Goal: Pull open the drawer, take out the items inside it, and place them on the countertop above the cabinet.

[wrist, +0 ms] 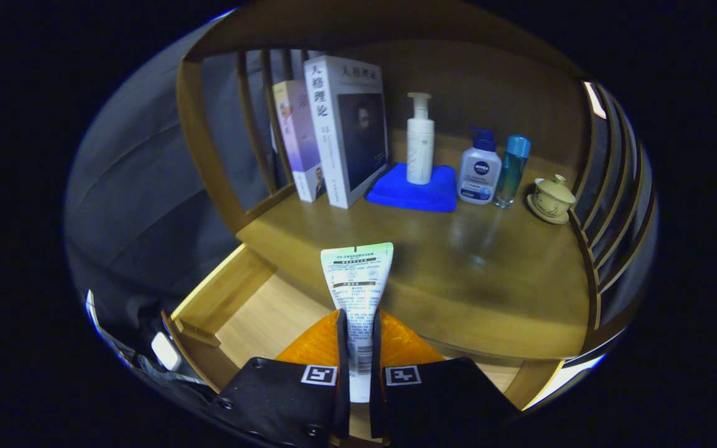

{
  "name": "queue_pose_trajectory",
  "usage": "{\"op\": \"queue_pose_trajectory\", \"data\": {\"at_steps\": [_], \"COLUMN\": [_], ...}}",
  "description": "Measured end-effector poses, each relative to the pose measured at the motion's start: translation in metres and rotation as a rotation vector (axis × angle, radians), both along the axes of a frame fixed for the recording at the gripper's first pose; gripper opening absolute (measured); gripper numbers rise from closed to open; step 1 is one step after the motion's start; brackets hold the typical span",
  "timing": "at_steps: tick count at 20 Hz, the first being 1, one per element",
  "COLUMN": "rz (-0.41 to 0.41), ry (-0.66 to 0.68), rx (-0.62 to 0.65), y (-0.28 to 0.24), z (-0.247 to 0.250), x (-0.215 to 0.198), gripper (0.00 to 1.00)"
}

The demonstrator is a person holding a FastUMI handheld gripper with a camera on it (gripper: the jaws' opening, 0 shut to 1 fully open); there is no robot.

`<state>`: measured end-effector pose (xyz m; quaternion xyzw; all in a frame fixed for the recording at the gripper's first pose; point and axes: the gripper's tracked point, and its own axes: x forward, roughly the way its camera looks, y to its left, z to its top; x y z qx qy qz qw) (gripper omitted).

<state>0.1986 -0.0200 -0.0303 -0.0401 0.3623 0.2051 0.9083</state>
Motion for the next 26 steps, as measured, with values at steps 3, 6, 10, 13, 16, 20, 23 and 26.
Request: {"op": "queue_pose_trajectory", "data": {"at_steps": [3, 6, 10, 13, 16, 20, 23, 26], "rz": [-0.056, -0.117, -0.245, -0.273, -0.263, -0.273, -0.271, -0.252], "ry": [-0.012, -0.006, 0.02, 0.09, 0.105, 0.05, -0.042, -0.192], "rx": [0.003, 0.04, 0.125, 0.212, 0.211, 0.182, 0.155, 0.062], "y": [-0.005, -0.006, -0.014, -0.003, 0.0, 0.0, 0.0, -0.005], "z": [0.006, 0.01, 0.007, -0.004, -0.01, -0.01, 0.004, 0.035], "x": [0.021, 0.042, 0.072, 0.078, 0.08, 0.092, 0.094, 0.08], "gripper": [0.14, 0.14, 0.14, 0.16, 0.17, 0.25, 0.4, 0.98]}}
